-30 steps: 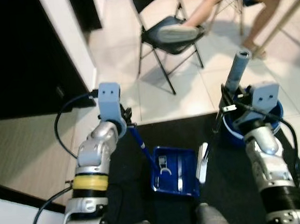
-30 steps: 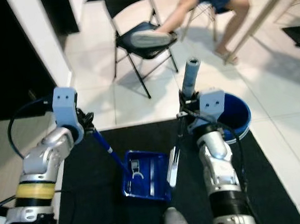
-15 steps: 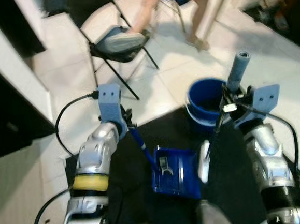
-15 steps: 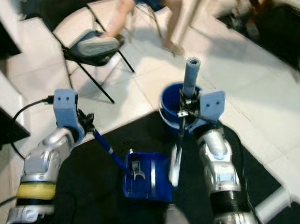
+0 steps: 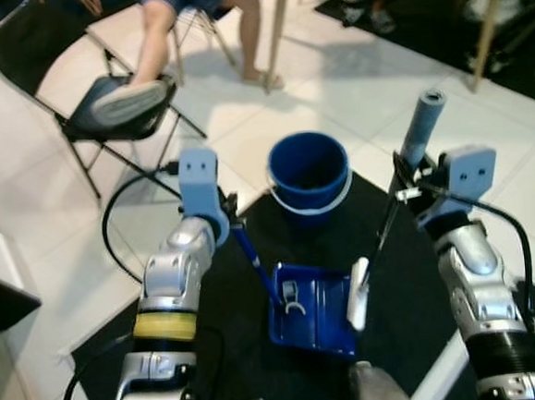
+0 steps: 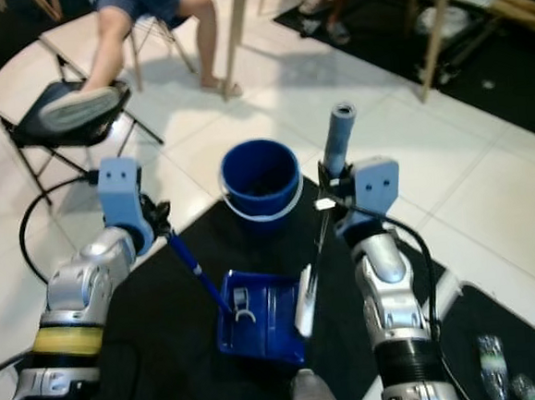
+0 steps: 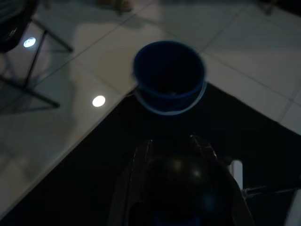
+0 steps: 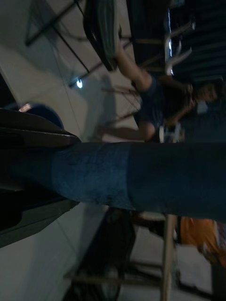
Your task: Sweep floor
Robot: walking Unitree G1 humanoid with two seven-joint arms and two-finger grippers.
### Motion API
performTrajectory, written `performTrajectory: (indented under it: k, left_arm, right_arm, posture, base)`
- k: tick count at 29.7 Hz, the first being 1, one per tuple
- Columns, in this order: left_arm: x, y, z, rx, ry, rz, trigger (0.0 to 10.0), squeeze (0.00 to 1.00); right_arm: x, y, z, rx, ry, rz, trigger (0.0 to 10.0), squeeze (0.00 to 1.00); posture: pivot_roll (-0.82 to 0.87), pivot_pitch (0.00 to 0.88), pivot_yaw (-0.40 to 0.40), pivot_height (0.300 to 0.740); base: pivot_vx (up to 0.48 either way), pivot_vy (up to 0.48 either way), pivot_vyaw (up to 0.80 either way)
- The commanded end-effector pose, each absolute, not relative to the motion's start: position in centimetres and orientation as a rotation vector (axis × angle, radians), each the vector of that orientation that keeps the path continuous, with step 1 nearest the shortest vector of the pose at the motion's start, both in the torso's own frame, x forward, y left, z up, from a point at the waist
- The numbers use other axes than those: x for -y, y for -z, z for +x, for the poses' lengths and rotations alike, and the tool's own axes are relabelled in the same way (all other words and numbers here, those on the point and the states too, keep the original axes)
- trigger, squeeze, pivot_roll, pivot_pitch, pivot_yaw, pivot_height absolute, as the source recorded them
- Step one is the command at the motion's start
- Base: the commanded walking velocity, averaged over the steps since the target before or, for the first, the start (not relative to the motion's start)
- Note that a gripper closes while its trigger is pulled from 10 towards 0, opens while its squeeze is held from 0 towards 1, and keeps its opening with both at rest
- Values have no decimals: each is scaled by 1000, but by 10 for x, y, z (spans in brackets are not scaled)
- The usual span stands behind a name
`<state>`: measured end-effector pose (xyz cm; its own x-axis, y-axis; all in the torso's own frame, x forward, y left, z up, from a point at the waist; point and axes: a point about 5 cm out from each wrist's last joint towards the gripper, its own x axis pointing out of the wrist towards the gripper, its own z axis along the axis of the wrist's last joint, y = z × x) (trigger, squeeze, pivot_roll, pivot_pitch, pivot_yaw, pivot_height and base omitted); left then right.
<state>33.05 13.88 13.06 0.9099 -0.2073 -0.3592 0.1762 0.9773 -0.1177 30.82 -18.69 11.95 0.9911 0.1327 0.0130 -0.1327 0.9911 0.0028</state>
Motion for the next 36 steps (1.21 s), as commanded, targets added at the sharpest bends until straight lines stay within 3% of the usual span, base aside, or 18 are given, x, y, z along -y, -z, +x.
performTrajectory:
  k: [1,15,31,36]
  left_arm:
    - [-140,-133,330,-361,200,-97,10000,0]
    - [-141,-137,333,-343,179,-96,10000,0]
    - [-160,-171,351,-208,124,30,10000,0]
    - [-158,-169,351,-211,129,24,10000,0]
  right_arm:
    - [185,-123,308,35,-139,-7,10000,0]
    - [179,-132,312,77,-152,7,10000,0]
    - [147,-166,324,211,-231,65,10000,0]
    - [144,-159,326,171,-216,-5,10000,0]
  posture:
    - [35,83,56,740]
    - [34,78,57,740]
    - [35,59,55,740]
    - [35,56,50,740]
  base:
    - [0,0,-788]
    - [0,0,-725]
    - [0,0,0]
    - [0,0,683]
